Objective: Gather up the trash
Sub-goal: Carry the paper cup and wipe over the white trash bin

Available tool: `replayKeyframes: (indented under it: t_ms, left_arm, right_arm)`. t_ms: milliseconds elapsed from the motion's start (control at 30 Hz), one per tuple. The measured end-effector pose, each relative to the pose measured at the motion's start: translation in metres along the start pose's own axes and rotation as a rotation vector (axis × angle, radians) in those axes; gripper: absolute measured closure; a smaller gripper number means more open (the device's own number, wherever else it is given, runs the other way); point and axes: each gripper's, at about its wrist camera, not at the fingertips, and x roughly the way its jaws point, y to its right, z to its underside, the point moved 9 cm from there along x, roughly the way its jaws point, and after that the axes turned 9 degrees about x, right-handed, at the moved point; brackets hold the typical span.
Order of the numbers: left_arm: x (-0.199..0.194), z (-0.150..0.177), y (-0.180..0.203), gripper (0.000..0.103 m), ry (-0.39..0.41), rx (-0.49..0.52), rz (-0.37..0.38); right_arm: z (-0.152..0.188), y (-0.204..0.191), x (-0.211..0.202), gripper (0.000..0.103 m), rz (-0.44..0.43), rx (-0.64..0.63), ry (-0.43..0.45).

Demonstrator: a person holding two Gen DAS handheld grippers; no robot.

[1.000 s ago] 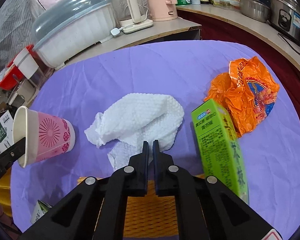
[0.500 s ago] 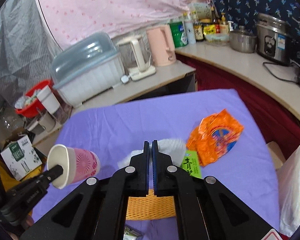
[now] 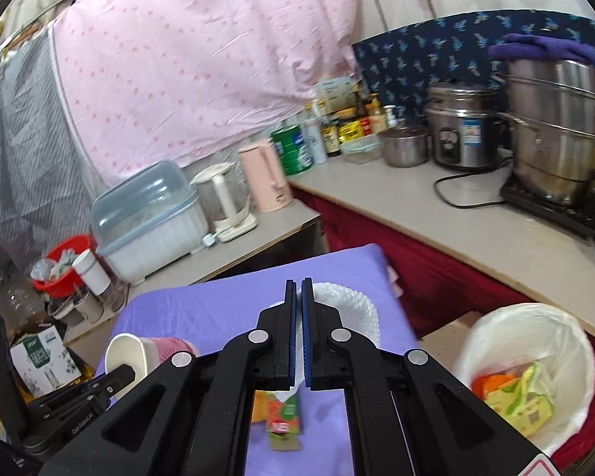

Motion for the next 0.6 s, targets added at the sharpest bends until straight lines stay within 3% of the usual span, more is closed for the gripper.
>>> replayKeyframes:
  t_ms: [267,600]
  left_arm:
    - [0.001,0.003,0.099,0.1,-0.017,0.101,0.122]
    - [0.017,0.02,0.207,0.1,-0.059,0.218,0.23]
  right_arm:
    - [-0.014,0.092,-0.043,0.1,0.105,0.072,0.052]
    - [0.001,0.198,-0.061,0.1,0.205,0.186,0.045]
